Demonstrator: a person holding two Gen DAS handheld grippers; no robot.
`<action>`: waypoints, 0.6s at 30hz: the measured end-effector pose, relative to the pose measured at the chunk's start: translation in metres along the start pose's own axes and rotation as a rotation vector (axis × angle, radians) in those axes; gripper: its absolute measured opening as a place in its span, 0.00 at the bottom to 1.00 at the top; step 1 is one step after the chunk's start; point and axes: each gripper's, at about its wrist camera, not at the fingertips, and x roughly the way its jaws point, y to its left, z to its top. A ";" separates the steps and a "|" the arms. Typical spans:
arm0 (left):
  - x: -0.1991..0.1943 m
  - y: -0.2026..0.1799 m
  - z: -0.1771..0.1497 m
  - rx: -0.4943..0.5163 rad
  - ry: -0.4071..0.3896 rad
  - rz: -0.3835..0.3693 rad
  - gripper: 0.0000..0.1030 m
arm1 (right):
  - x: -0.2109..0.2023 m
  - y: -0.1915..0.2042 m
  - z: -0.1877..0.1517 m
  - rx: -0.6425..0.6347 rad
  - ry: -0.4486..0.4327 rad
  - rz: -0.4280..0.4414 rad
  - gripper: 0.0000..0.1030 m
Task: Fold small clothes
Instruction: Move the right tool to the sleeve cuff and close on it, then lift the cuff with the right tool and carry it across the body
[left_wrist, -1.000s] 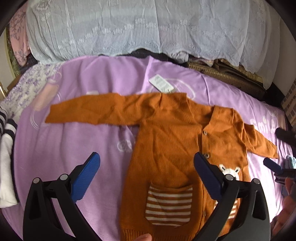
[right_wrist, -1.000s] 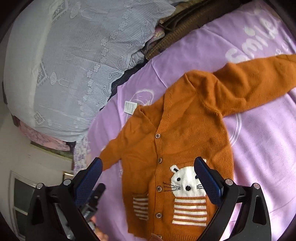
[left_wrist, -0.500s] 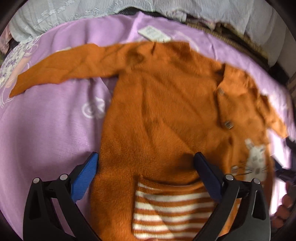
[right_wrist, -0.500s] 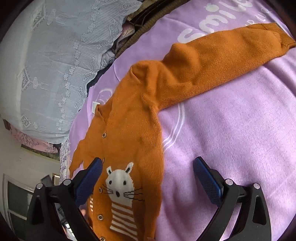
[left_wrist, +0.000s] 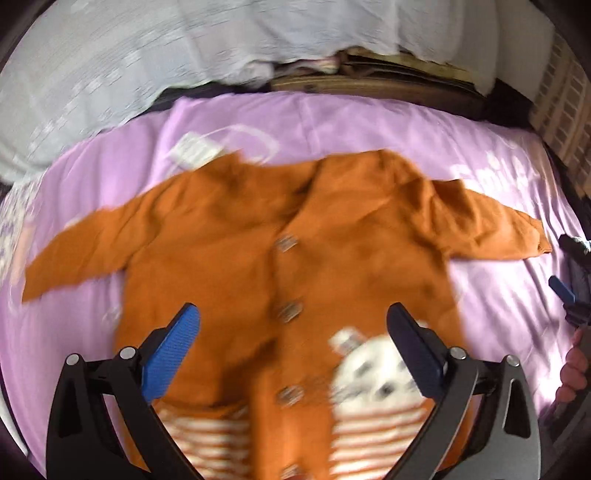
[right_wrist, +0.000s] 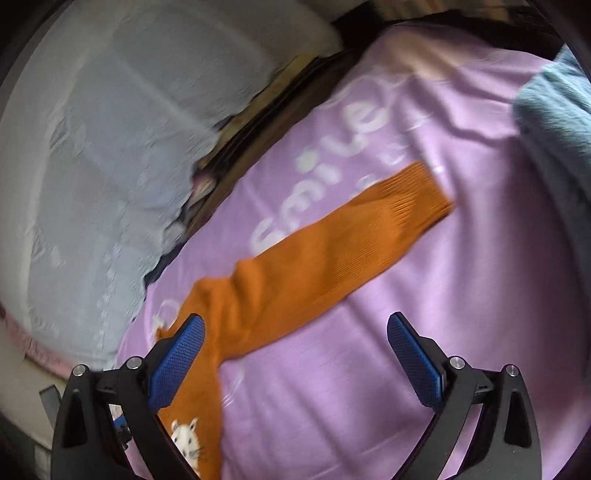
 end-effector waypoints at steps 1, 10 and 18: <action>0.005 -0.015 0.012 0.022 -0.003 -0.002 0.96 | 0.002 -0.007 0.005 0.026 -0.006 -0.008 0.96; 0.105 -0.117 0.062 0.064 0.085 0.025 0.96 | 0.037 -0.051 0.045 0.150 -0.066 -0.059 0.95; 0.117 -0.104 0.051 0.009 0.008 -0.066 0.96 | 0.051 -0.070 0.059 0.162 -0.138 -0.081 0.30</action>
